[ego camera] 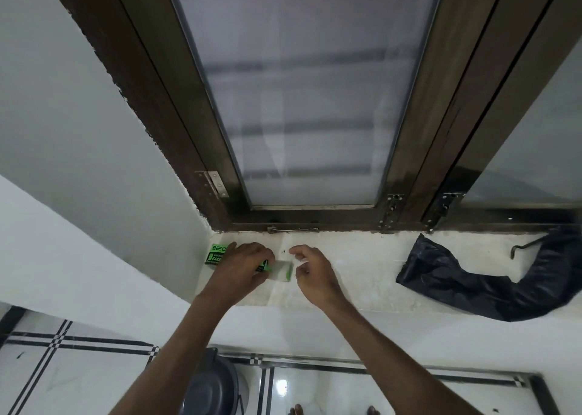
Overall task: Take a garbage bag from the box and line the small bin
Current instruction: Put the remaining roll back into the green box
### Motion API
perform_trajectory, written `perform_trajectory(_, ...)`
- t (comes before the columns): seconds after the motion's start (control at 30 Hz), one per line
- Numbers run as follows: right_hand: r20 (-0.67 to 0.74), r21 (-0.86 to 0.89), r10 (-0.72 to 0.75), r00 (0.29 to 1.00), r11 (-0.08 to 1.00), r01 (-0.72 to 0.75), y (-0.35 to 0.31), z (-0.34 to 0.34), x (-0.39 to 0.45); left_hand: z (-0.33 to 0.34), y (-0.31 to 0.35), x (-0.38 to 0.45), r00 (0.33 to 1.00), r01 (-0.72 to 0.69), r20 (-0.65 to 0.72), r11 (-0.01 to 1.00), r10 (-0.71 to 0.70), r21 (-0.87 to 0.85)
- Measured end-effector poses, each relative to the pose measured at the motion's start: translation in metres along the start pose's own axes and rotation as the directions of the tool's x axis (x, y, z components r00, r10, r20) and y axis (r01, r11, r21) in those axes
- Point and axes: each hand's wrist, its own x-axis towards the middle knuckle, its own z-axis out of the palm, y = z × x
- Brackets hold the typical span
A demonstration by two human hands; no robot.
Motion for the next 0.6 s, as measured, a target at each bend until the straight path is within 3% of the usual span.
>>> perform_trajectory(0.1,0.122,0.021,0.018,0.992,1.000,-0.021,0.001,-0.003,0.004,-0.002,0.003,0.005,1.000,0.016,0.010,1.000,-0.016,0.017)
perform_trajectory(0.27,0.070,0.172,0.111,0.991,0.978,-0.122,-0.003,0.000,0.009,0.001,0.006,0.004,0.991,0.108,0.083,0.993,-0.104,-0.046)
perform_trajectory(0.43,0.202,0.413,0.139,0.969,0.885,-0.213,-0.009,0.002,0.009,-0.004,-0.005,0.001,0.979,0.150,0.149,0.986,-0.138,-0.077)
perform_trajectory(0.6,0.177,0.466,0.136,0.975,0.861,-0.205,-0.020,0.012,0.012,-0.007,-0.003,-0.001,0.979,0.158,0.137,0.986,-0.151,-0.043)
